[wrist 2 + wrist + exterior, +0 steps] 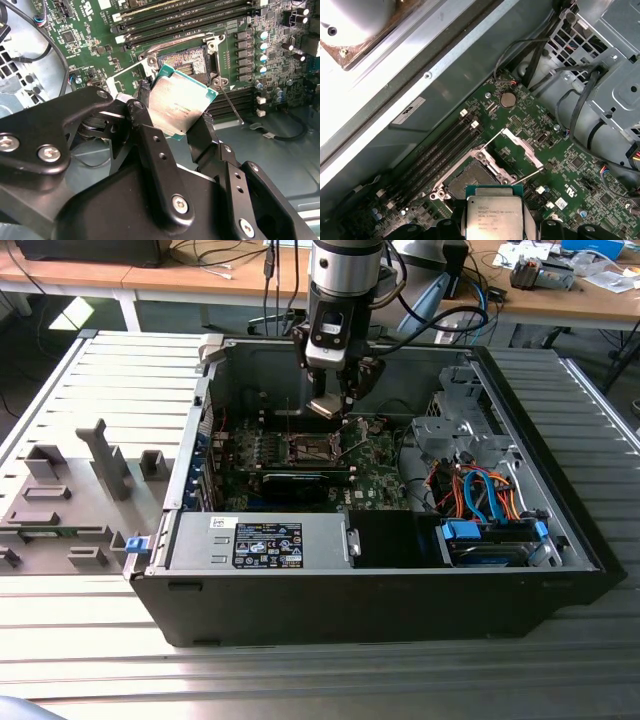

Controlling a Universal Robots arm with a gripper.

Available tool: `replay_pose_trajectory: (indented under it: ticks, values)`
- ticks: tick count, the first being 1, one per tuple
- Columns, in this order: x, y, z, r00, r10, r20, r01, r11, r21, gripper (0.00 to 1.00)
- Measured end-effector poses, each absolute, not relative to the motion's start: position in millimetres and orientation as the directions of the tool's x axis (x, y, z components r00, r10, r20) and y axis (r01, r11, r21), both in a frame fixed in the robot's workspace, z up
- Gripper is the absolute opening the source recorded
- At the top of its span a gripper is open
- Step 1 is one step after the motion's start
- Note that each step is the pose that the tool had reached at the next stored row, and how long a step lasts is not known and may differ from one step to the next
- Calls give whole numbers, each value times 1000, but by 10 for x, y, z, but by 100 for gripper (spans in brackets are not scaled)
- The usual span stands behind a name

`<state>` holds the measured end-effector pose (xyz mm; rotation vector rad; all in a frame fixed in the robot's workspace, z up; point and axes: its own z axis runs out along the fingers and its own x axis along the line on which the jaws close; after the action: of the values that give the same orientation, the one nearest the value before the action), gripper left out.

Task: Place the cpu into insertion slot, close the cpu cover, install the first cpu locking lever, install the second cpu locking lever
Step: 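Place the cpu into insertion slot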

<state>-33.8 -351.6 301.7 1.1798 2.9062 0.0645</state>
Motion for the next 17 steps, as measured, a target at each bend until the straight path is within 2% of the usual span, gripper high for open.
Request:
replay_pose_trajectory:
  ticks: [17]
  values:
    - [-339, -3516, 3017, -698, 716, 11, 716, 697, 40, 54]
